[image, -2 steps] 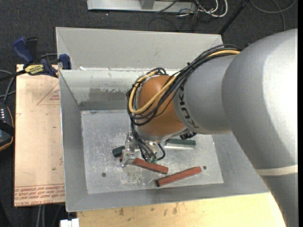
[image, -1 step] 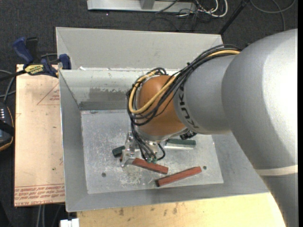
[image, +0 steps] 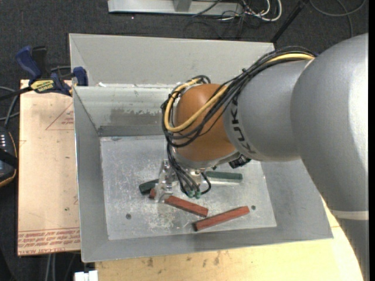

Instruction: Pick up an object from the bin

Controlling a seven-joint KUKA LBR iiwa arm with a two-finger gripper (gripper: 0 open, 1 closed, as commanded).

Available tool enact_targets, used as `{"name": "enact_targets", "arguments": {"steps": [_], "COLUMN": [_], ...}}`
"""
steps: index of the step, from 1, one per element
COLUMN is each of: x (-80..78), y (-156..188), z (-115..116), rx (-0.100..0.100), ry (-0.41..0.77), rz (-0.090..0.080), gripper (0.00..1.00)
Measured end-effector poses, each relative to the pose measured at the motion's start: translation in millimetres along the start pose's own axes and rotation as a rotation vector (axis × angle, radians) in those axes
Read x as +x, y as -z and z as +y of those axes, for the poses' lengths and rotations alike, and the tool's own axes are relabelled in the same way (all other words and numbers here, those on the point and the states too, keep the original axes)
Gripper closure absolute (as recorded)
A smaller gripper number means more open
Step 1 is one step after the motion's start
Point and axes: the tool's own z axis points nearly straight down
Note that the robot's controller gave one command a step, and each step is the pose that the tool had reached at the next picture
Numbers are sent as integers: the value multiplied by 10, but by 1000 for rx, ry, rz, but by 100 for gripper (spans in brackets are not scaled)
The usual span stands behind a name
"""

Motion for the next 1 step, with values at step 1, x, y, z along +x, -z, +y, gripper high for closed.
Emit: {"name": "enact_targets", "arguments": {"steps": [1], "x": [-78], "y": [282], "z": [18], "rx": [-1], "ry": [-4], "rz": [-7], "gripper": [100]}}
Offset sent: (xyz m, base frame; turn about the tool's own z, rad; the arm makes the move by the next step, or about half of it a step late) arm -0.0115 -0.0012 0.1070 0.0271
